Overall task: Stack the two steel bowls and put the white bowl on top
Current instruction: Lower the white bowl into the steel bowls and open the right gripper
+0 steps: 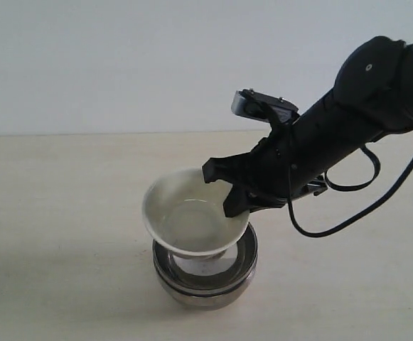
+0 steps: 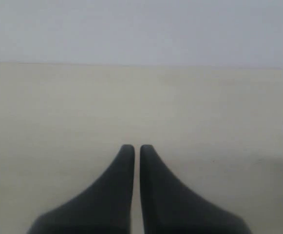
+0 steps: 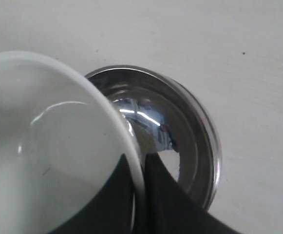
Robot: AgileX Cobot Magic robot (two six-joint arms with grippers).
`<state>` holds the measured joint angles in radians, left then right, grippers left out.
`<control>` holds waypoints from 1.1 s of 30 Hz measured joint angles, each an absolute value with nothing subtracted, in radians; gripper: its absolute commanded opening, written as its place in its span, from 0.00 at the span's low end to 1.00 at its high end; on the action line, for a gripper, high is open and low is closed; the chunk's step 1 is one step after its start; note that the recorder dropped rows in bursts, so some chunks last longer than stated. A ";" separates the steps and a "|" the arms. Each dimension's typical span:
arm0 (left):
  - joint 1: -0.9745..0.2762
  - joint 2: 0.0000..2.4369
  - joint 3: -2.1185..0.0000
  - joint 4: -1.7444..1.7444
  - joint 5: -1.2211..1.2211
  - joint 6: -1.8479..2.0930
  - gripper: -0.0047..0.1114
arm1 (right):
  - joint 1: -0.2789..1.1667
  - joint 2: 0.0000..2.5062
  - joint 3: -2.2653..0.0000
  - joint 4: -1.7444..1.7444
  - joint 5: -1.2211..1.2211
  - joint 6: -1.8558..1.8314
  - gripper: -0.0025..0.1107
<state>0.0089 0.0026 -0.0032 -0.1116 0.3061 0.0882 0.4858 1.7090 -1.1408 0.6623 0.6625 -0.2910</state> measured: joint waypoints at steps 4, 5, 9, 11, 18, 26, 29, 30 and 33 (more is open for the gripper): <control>0.009 0.003 -0.003 -0.112 0.306 0.088 0.07 | 0.489 1.727 -1.139 0.659 0.653 -0.295 0.02; 0.009 0.003 -0.003 -0.112 0.306 0.088 0.07 | 0.489 1.727 -1.139 0.657 0.653 -0.295 0.02; 0.009 0.003 -0.003 -0.112 0.306 0.088 0.07 | 0.489 1.735 -1.139 0.617 0.653 -0.288 0.02; 0.009 0.003 -0.003 -0.112 0.306 0.088 0.07 | 0.489 1.745 -1.139 0.610 0.652 -0.284 0.02; 0.009 0.003 -0.003 -0.112 0.306 0.088 0.07 | 0.489 1.773 -1.136 0.610 0.638 -0.284 0.03; 0.009 0.003 -0.003 -0.112 0.306 0.088 0.07 | 0.489 1.783 -1.136 0.640 0.654 -0.295 0.40; 0.009 0.003 -0.003 -0.112 0.306 0.088 0.07 | 0.489 1.783 -1.136 0.634 0.655 -0.299 0.25; 0.009 0.003 -0.003 -0.112 0.306 0.088 0.07 | 0.489 1.778 -1.136 0.620 0.658 -0.299 0.25; 0.009 0.003 -0.003 -0.112 0.306 0.088 0.07 | 0.489 1.744 -1.136 0.555 0.659 -0.266 0.35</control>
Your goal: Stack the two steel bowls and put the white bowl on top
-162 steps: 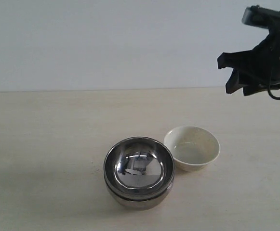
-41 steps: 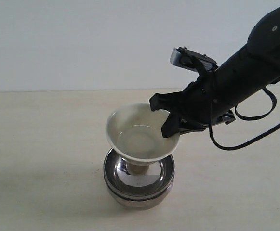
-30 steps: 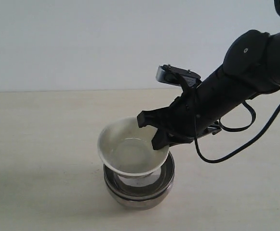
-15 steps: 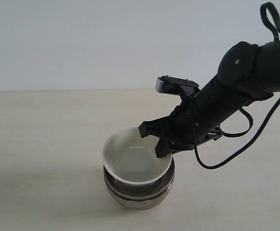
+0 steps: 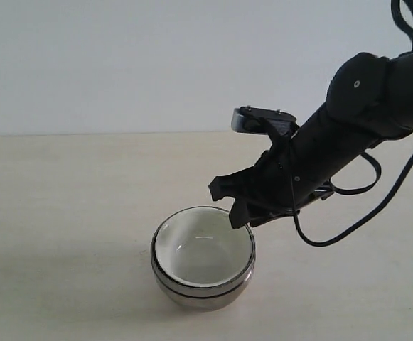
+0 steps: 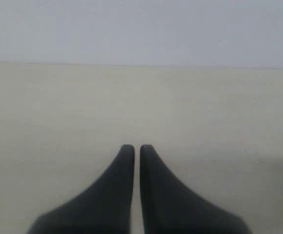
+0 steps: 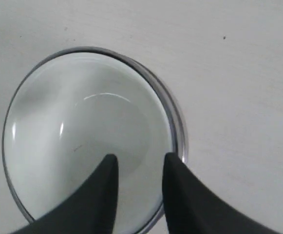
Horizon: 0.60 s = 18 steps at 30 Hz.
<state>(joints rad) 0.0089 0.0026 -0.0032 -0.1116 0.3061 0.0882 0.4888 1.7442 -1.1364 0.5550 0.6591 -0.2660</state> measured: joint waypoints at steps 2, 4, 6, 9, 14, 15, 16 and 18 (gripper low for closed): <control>0.009 0.003 -0.003 -0.112 0.306 0.088 0.07 | 0.489 1.712 -1.136 0.480 0.659 -0.212 0.47; 0.009 0.003 -0.003 -0.112 0.306 0.088 0.07 | 0.489 1.694 -1.136 0.434 0.659 -0.180 0.51; 0.009 0.003 -0.003 -0.112 0.306 0.088 0.07 | 0.489 1.679 -1.136 0.407 0.663 -0.163 0.46; 0.009 0.003 -0.003 -0.112 0.306 0.088 0.07 | 0.489 1.652 -1.136 0.374 0.663 -0.137 0.32; 0.009 0.003 -0.003 -0.112 0.306 0.088 0.07 | 0.489 1.580 -1.136 0.225 0.673 0.005 0.03; 0.009 0.003 -0.003 -0.112 0.306 0.088 0.07 | 0.489 1.560 -1.136 0.184 0.674 0.042 0.02; 0.009 0.003 -0.003 -0.112 0.306 0.088 0.07 | 0.489 1.537 -1.132 0.150 0.676 0.072 0.02; 0.009 0.003 -0.003 -0.112 0.306 0.088 0.07 | 0.489 1.484 -1.118 0.107 0.676 0.109 0.02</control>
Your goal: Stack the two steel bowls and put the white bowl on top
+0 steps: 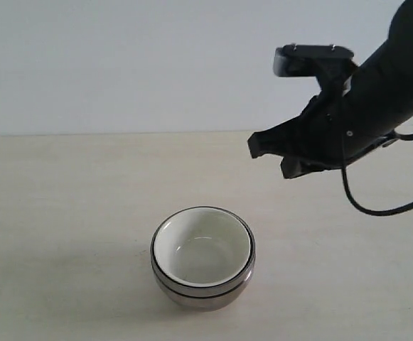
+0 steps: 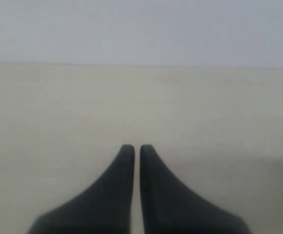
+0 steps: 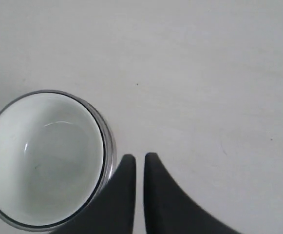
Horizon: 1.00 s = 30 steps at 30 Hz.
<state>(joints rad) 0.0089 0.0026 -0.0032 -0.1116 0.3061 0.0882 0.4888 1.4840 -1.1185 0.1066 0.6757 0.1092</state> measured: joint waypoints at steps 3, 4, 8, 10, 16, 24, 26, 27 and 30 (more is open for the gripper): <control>0.009 0.003 -0.003 -0.112 0.306 0.088 0.07 | 0.489 1.395 -1.079 0.087 0.651 0.140 0.02; 0.009 0.003 -0.003 -0.112 0.306 0.088 0.07 | 0.489 1.365 -1.058 0.085 0.637 0.148 0.02; 0.009 0.003 -0.003 -0.112 0.306 0.088 0.07 | 0.489 1.198 -0.949 0.085 0.554 0.171 0.02; 0.009 0.003 -0.003 -0.112 0.306 0.088 0.07 | 0.489 1.109 -0.879 0.085 0.507 0.192 0.02; 0.009 0.003 -0.003 -0.112 0.306 0.088 0.07 | 0.489 0.849 -0.665 0.093 0.378 0.269 0.02; 0.009 0.003 -0.003 -0.112 0.306 0.088 0.07 | 0.489 0.530 -0.451 0.101 0.359 0.332 0.02; 0.009 0.003 -0.003 -0.112 0.306 0.088 0.07 | 0.489 0.467 -0.425 0.103 0.394 0.334 0.02; 0.009 0.003 -0.003 -0.112 0.306 0.088 0.07 | 0.489 0.439 -0.417 0.106 0.414 0.338 0.02; 0.009 0.003 -0.003 -0.112 0.306 0.088 0.07 | 0.489 0.376 -0.411 0.103 0.441 0.342 0.02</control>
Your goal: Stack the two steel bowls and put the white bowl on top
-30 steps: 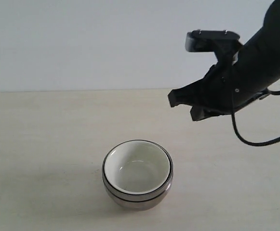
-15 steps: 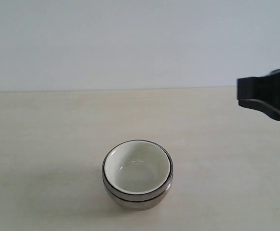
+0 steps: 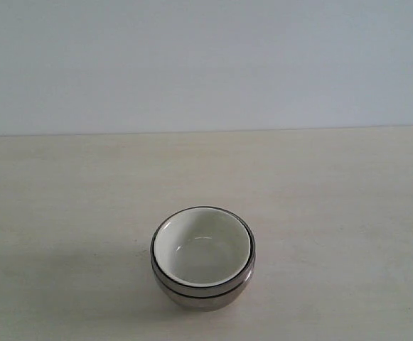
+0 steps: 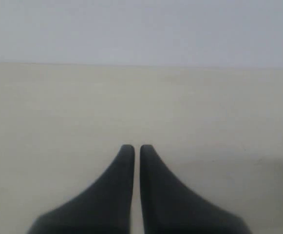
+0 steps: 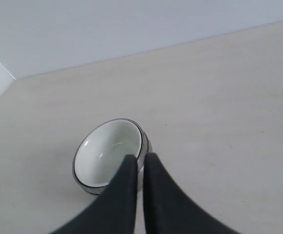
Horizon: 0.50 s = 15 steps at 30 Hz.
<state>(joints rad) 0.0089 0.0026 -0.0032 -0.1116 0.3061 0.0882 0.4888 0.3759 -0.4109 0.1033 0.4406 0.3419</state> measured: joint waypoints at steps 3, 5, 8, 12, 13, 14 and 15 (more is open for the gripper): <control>0.009 0.003 -0.003 -0.112 0.306 0.088 0.07 | 0.489 0.331 -0.411 0.103 0.442 0.342 0.02; 0.009 0.003 -0.003 -0.112 0.306 0.088 0.07 | 0.489 0.312 -0.411 0.105 0.442 0.342 0.02; 0.009 0.003 -0.003 -0.112 0.306 0.088 0.07 | 0.489 0.304 -0.411 0.103 0.443 0.342 0.02; 0.009 0.003 -0.003 -0.112 0.306 0.088 0.07 | 0.489 0.304 -0.411 0.089 0.468 0.325 0.02; 0.009 0.003 -0.003 -0.112 0.306 0.088 0.07 | 0.489 0.304 -0.406 0.082 0.467 0.317 0.02; 0.009 0.003 -0.003 -0.112 0.306 0.088 0.07 | 0.489 0.304 -0.396 0.075 0.456 0.311 0.02; 0.009 0.003 -0.003 -0.112 0.306 0.088 0.07 | 0.489 0.304 -0.384 0.070 0.439 0.305 0.02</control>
<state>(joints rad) 0.0089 0.0026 -0.0032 -0.1116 0.3061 0.0882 0.4888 0.3035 -0.3843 0.0696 0.4391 0.3053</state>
